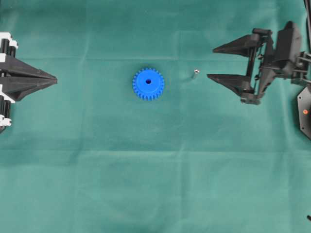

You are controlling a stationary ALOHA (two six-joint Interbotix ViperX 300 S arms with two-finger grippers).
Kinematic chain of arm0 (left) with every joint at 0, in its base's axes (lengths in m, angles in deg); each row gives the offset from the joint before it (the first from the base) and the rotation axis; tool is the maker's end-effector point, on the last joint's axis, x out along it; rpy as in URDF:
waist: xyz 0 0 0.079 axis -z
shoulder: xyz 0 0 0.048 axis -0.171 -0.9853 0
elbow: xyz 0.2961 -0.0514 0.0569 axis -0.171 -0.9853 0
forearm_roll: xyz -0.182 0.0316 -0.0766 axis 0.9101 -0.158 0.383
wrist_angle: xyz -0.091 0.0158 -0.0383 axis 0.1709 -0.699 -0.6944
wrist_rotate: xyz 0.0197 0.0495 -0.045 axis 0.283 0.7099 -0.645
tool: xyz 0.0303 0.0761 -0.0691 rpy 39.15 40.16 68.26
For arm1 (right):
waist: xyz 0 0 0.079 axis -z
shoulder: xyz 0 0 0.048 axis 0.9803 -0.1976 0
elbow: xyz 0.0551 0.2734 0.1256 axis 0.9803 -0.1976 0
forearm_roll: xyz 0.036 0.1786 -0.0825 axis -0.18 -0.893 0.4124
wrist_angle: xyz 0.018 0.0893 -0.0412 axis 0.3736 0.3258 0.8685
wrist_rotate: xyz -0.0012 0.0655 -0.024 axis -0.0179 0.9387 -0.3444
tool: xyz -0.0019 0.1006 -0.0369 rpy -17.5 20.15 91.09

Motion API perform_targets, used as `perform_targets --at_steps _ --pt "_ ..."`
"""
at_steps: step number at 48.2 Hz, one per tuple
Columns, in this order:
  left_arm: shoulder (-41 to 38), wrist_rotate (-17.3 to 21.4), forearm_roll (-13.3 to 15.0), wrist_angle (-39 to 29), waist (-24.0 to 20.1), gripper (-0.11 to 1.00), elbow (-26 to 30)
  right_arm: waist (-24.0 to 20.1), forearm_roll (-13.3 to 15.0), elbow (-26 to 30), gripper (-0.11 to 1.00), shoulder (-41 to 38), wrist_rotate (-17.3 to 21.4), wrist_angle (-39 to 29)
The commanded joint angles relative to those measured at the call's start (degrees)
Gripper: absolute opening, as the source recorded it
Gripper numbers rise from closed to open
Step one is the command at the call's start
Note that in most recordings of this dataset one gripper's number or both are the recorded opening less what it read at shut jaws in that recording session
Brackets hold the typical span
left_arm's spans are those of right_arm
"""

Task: Insert the shaft placed at a random location into the center hole of the medium gear at another random location.
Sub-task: 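Move the right gripper left toward the silver shaft, then lower the open right gripper around the upright silver shaft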

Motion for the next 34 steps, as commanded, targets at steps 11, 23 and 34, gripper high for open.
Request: perform_targets --at_steps 11,23,34 --pt "-0.7 0.0 -0.2 0.3 -0.2 0.0 1.2 0.8 -1.1 1.3 0.85 -12.8 -1.1 8.2" --pt "-0.7 -0.1 -0.2 0.3 -0.2 0.0 1.2 1.1 -2.0 2.3 0.85 -19.7 -1.1 12.3" --pt "-0.7 -0.1 -0.2 0.3 -0.2 0.0 1.1 1.4 -2.2 4.0 0.85 -23.6 -1.1 13.0"
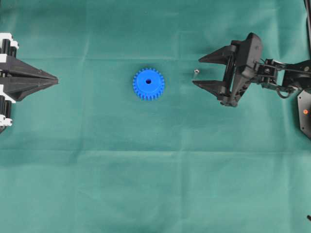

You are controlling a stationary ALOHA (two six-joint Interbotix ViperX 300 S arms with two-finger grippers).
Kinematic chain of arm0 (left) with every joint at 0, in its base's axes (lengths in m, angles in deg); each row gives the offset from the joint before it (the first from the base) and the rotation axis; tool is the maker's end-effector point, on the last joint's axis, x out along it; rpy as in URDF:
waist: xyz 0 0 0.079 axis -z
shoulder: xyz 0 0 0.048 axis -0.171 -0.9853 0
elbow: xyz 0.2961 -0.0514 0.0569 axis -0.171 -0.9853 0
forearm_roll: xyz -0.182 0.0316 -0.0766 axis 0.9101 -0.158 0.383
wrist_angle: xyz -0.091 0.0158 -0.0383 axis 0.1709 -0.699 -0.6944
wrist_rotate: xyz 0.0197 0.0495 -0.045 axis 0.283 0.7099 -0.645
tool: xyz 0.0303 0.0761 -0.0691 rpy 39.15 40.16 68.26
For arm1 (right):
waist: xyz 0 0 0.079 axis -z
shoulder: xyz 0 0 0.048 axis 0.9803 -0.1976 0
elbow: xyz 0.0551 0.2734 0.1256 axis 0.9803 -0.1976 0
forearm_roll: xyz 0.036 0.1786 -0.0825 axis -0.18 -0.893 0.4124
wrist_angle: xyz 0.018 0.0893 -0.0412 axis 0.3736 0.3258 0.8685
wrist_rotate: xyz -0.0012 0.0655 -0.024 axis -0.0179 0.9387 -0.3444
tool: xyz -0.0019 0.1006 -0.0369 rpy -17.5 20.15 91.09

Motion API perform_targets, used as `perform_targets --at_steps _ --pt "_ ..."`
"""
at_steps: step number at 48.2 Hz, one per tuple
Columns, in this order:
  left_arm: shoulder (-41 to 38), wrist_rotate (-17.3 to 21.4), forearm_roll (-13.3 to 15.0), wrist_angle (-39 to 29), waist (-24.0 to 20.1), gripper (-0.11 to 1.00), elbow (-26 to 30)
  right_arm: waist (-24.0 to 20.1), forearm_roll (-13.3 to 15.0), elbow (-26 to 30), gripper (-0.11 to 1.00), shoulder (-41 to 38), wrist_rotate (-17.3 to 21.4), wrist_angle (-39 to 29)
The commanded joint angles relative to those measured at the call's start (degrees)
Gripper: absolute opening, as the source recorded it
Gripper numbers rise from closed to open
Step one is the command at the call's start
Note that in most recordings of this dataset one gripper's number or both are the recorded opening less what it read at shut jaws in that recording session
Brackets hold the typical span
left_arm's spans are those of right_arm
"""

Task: Insert the shaft placed at a random location into the center hole of the medium gear at another random location.
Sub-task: 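Lower the open right gripper around the upright silver shaft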

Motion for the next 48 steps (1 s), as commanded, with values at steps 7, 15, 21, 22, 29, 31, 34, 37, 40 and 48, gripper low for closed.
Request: perform_targets --at_steps 7,15,21,22,29,31,34,37,40,48 --pt "-0.4 -0.1 -0.2 0.1 -0.2 0.0 1.1 0.4 -0.6 1.5 0.85 -0.7 -1.0 1.0" --pt "-0.4 -0.1 -0.2 0.1 -0.2 0.0 1.1 0.4 -0.7 1.5 0.78 -0.8 -1.0 0.9" --pt "-0.5 -0.1 -0.1 0.1 -0.2 0.0 1.1 0.4 -0.7 1.7 0.53 -0.9 -1.0 0.6" --pt "-0.4 -0.1 -0.2 0.1 -0.2 0.0 1.1 0.4 -0.7 1.7 0.48 -0.9 -1.0 0.7" --pt "-0.4 -0.1 -0.2 -0.2 -0.2 0.0 1.1 0.4 -0.5 1.7 0.13 -0.9 -1.1 0.3" --pt "-0.5 -0.1 -0.2 -0.3 -0.2 0.0 1.1 0.4 -0.4 1.7 0.13 -0.9 -1.1 0.0" --pt "-0.5 -0.1 -0.2 -0.4 -0.2 0.0 1.1 0.4 -0.4 1.7 0.13 -0.9 -1.1 -0.4" --pt "-0.5 -0.1 -0.1 -0.4 -0.2 0.0 1.1 0.4 -0.4 1.7 0.13 -0.9 -1.1 -0.6" --pt "-0.4 -0.1 -0.2 -0.4 -0.2 0.0 1.1 0.4 -0.4 1.8 0.13 -0.9 -1.1 -0.6" --pt "-0.4 -0.1 -0.2 -0.5 -0.2 0.0 1.1 0.4 -0.5 1.8 0.13 0.3 -1.1 -1.0"
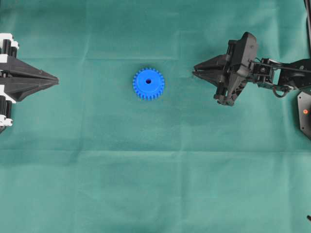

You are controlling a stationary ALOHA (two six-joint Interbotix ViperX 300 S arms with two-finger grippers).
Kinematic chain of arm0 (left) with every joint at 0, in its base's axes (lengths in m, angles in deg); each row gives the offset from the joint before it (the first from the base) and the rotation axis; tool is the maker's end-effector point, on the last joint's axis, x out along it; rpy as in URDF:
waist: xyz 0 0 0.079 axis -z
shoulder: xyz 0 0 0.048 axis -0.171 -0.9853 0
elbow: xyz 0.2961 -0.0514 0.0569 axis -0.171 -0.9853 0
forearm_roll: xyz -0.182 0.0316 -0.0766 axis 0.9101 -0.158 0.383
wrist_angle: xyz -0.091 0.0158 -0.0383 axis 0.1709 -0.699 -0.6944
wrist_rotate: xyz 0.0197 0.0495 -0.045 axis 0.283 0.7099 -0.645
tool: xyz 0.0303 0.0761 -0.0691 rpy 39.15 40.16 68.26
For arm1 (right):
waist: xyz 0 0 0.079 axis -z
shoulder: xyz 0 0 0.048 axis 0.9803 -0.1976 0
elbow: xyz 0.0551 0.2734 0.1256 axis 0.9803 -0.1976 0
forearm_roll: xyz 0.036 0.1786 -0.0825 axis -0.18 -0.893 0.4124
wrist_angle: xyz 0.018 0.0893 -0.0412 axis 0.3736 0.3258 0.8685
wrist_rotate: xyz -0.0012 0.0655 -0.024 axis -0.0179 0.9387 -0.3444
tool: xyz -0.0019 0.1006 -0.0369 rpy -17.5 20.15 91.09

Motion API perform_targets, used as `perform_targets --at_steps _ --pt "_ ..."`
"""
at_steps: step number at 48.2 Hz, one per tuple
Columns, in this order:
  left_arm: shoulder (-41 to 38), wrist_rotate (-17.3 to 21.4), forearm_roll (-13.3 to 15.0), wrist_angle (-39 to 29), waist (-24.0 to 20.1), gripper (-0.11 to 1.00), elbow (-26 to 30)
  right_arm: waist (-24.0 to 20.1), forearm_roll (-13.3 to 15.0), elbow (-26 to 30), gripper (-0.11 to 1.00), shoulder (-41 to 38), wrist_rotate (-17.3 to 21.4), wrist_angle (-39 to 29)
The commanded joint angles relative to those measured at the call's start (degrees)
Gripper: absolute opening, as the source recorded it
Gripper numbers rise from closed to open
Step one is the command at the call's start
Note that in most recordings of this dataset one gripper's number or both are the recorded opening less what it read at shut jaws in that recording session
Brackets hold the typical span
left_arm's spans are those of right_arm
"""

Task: Insert the shaft placed at a random location into the center hole of the medium gear at another random location.
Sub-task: 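Lower the open right gripper around the upright silver shaft, then close the right gripper on the shaft and lift it, then carry the shaft left over the blue gear's center hole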

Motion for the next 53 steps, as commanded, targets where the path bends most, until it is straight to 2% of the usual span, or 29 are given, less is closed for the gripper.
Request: perform_targets --at_steps 1,7,17,24,43,53 --pt "-0.4 -0.1 -0.2 0.3 -0.1 0.0 1.1 0.3 0.0 0.9 0.13 2.1 -1.1 -0.5" --pt "-0.4 0.0 -0.2 0.0 -0.1 0.0 1.1 0.3 0.0 1.1 0.13 6.9 -1.2 -4.4" --pt "-0.4 0.1 -0.2 -0.2 -0.1 0.0 1.1 0.3 0.2 2.9 0.13 15.9 -1.3 -14.8" --pt "-0.4 0.1 -0.2 -0.2 -0.1 0.0 1.1 0.3 0.6 3.9 0.13 18.8 -1.3 -19.0" --pt "-0.4 -0.1 -0.2 -0.3 -0.1 0.0 1.1 0.3 0.7 4.1 0.13 18.7 -1.3 -19.0" --pt "-0.4 -0.1 -0.2 -0.3 -0.1 0.0 1.1 -0.9 0.7 6.4 0.13 16.4 -1.1 -17.8"
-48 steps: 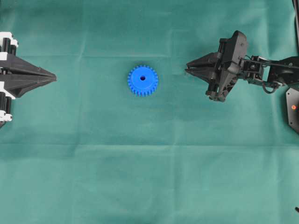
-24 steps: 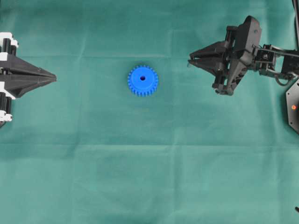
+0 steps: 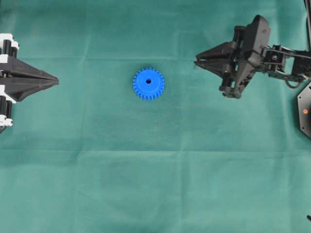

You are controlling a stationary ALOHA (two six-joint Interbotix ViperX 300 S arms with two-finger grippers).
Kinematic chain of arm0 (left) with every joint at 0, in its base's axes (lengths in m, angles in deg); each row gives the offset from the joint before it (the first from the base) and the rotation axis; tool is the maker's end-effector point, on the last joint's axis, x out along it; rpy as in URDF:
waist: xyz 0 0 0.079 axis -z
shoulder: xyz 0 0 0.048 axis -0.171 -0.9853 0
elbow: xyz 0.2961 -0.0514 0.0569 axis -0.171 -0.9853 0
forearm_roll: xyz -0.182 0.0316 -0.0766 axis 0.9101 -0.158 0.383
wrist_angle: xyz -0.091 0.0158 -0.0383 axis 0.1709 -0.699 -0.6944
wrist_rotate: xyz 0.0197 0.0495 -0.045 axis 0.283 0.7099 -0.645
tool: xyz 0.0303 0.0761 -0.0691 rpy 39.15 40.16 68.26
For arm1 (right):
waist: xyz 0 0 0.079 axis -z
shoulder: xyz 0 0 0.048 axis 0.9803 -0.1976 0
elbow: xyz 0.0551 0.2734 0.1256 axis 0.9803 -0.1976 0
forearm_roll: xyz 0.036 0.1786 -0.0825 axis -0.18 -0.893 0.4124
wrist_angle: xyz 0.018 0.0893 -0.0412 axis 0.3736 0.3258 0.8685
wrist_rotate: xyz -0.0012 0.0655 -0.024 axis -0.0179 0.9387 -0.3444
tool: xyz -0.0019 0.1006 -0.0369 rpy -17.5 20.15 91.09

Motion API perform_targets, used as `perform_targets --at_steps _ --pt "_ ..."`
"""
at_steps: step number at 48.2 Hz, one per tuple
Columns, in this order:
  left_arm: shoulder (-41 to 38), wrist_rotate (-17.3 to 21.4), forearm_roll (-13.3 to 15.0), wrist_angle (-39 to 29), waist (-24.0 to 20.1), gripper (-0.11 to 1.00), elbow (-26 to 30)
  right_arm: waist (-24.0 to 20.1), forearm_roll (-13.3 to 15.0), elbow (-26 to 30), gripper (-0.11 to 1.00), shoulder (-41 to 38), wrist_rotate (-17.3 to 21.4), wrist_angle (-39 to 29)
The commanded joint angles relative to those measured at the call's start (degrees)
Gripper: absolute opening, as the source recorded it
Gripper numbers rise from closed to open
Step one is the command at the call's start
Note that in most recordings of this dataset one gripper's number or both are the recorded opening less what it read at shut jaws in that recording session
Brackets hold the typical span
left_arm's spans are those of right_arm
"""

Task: Insert the shaft placed at a random location into the center hole of the medium gear at another random location.
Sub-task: 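Carry the shaft left over the blue gear's center hole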

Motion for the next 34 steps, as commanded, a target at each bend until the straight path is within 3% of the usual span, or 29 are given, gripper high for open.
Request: perform_targets --at_steps 1,34 --pt "-0.4 -0.1 -0.1 0.3 -0.1 0.0 1.1 -0.8 0.1 2.7 0.13 -0.8 -0.7 1.1" --pt "-0.4 -0.2 -0.1 -0.2 -0.1 0.0 1.1 -5.7 0.1 19.0 0.13 -15.3 -0.8 0.2"
